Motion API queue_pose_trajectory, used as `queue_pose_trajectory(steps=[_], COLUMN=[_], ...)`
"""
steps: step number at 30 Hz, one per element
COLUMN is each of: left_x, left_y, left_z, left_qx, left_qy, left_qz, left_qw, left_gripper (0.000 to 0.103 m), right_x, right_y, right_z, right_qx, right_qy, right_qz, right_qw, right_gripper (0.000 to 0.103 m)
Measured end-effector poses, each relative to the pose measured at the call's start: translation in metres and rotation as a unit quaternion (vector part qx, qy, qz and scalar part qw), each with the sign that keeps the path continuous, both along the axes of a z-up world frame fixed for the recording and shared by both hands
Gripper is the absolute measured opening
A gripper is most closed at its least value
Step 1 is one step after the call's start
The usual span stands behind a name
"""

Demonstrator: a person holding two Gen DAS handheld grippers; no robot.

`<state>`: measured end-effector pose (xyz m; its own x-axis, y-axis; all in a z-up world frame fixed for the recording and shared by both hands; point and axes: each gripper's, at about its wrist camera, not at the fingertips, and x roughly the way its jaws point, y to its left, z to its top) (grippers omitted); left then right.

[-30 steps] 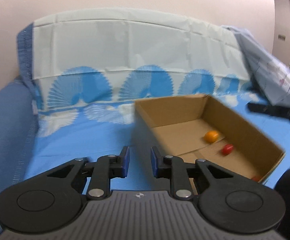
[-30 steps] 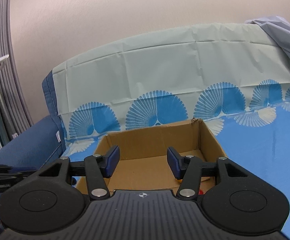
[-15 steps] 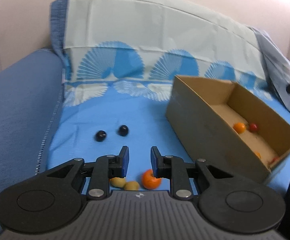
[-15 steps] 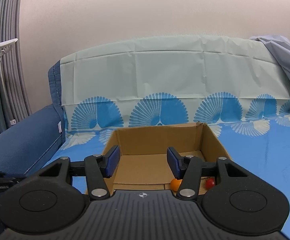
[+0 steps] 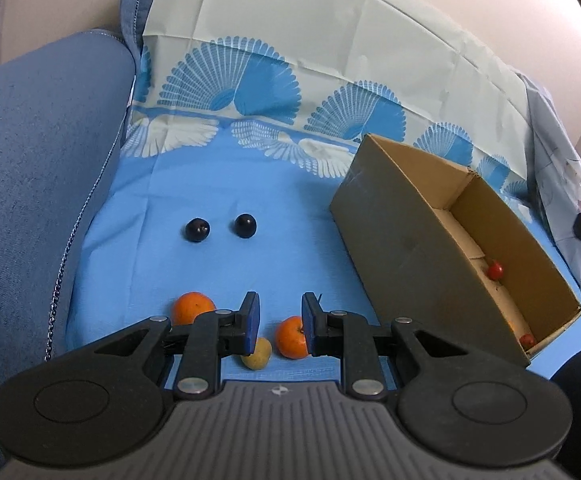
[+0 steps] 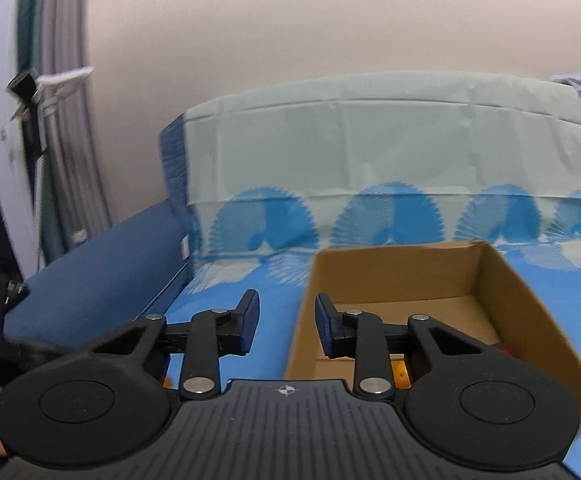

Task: Organize fruits
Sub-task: 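Move both tools back from the box toward the remaining fruit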

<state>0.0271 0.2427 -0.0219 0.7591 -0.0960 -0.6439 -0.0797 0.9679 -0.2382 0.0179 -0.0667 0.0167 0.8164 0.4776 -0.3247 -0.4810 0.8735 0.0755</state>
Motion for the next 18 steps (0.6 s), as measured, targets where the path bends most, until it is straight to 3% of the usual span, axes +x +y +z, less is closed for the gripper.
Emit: queue_pose_trajectory(steps=[10, 18], left_x=[0.000, 0.008], left_y=[0.005, 0.005], left_z=[0.000, -0.002], left_qx=[-0.009, -0.006], left_qy=[0.004, 0.015], left_qz=[0.025, 0.031], left_qw=[0.9996, 0.9994], left_gripper=[0.025, 0.025], right_x=[0.005, 0.002], right_y=[0.038, 0.049], right_z=[-0.019, -0.026], right_qx=[-0.053, -0.058], right_qy=[-0.001, 0.007], right_qz=[0.069, 0.090], right_qw=[0.996, 0.994], right_gripper=[0.032, 0.032])
